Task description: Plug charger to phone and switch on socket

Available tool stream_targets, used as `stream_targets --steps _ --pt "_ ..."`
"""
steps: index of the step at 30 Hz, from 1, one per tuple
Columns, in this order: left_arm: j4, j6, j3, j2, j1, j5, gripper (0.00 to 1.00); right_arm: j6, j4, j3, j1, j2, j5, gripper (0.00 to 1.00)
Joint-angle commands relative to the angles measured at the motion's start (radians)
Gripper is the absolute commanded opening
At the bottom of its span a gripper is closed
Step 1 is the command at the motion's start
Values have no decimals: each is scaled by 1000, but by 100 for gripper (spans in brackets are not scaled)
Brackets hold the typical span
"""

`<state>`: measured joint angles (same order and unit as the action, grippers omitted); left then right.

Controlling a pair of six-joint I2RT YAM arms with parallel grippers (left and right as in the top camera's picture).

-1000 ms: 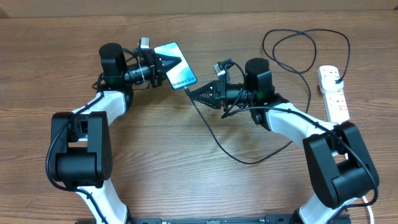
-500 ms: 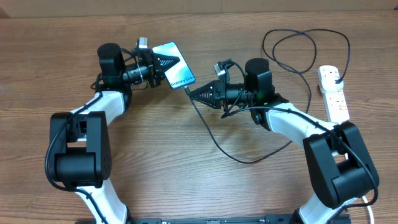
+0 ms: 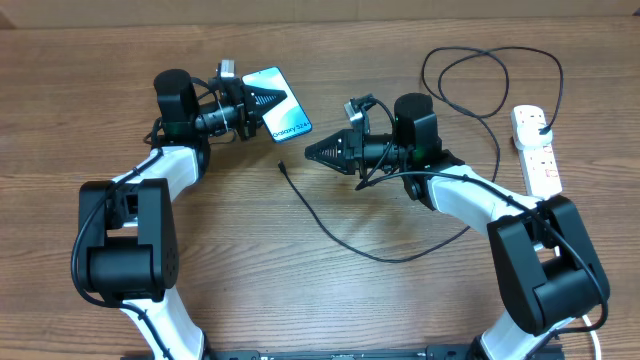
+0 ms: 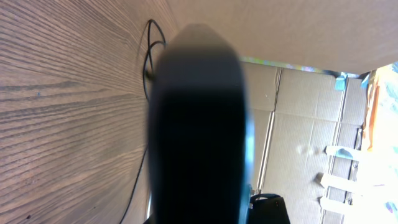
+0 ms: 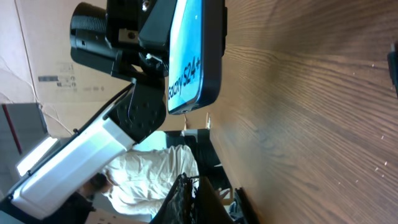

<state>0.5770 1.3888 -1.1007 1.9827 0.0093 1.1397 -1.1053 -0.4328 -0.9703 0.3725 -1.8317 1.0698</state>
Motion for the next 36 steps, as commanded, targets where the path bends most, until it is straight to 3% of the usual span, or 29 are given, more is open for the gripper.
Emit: stream_targets --steps 1,2,4,5,12,21,26,36 --pt "15 -14 -7 -13 17 10 5 111 -14 3 0 31 23 17" --pt "16 -23 -7 -13 27 8 4 146 -27 3 8 33 24 31" --pt "15 -31 -7 -13 47 8 4 215 -60 2 30 40 16 42" --pt "15 -32 -7 -13 63 8 4 256 -64 2 45 46 -13 54" --pt "14 -32 -7 -13 138 9 4 594 110 -9 142 63 -303 76" --pt "-5 -50 -7 -13 186 5 4 1013 563 -197 325 62 -978 82" --pt "-5 -51 -7 -13 195 -12 4 1175 571 -210 386 48 -1199 76" --pt "-5 -50 -7 -13 204 -22 4 1324 509 -210 446 -56 -1291 73"
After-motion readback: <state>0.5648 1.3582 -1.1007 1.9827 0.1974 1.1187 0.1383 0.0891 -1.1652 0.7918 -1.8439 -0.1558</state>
